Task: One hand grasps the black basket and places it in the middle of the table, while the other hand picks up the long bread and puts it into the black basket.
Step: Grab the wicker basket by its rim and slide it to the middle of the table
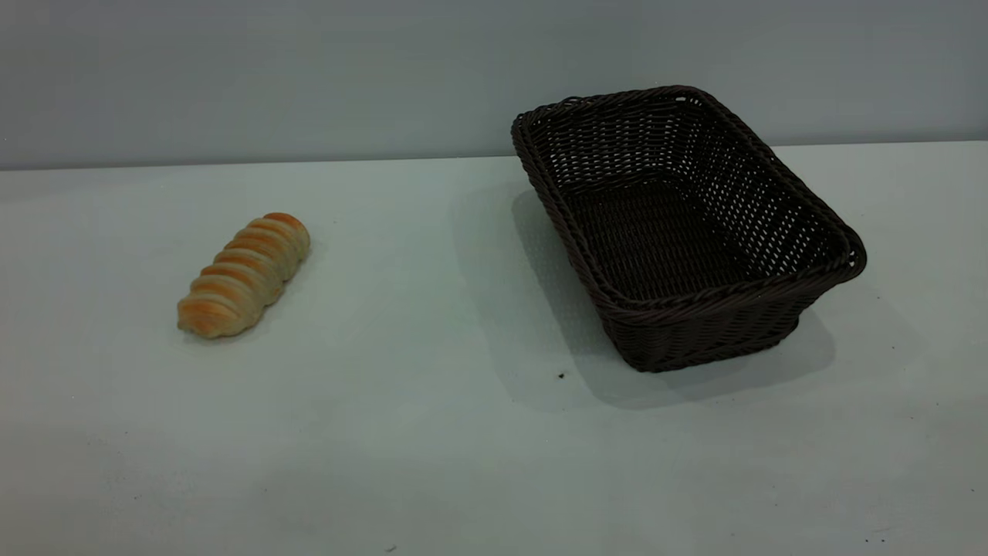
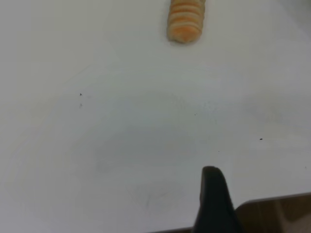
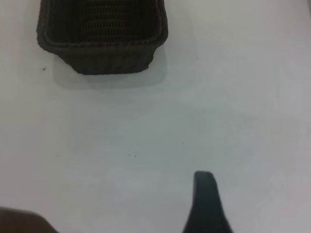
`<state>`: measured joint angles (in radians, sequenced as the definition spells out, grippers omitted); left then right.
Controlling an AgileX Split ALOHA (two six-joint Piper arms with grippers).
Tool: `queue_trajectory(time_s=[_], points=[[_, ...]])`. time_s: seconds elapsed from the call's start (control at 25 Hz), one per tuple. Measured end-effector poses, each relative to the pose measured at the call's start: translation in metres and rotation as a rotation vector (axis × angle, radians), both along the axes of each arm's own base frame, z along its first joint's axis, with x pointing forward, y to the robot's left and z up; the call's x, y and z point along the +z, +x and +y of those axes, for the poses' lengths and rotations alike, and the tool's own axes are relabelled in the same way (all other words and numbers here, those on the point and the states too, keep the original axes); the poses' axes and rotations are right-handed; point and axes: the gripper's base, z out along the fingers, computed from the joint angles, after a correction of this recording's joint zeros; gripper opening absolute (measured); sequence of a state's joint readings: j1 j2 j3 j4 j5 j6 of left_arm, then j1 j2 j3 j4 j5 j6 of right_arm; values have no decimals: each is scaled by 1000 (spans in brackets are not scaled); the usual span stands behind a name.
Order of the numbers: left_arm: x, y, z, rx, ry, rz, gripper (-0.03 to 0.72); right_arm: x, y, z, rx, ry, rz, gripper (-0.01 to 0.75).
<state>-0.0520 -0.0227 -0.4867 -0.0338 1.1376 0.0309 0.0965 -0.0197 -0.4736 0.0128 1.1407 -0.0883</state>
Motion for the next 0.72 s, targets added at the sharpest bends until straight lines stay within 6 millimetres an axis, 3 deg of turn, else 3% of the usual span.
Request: queue_trajectory(time_s=[0.32, 0.48, 0.72], points=[[0, 0, 0, -1, 0, -5, 522, 0, 0, 0, 0, 0, -1, 543], [13, 3, -1, 3, -22, -120, 522, 4, 1, 1, 5, 8, -20, 524], [27, 23, -2, 49, -94, -169, 522, 20, 38, 13, 112, 12, 125, 523]])
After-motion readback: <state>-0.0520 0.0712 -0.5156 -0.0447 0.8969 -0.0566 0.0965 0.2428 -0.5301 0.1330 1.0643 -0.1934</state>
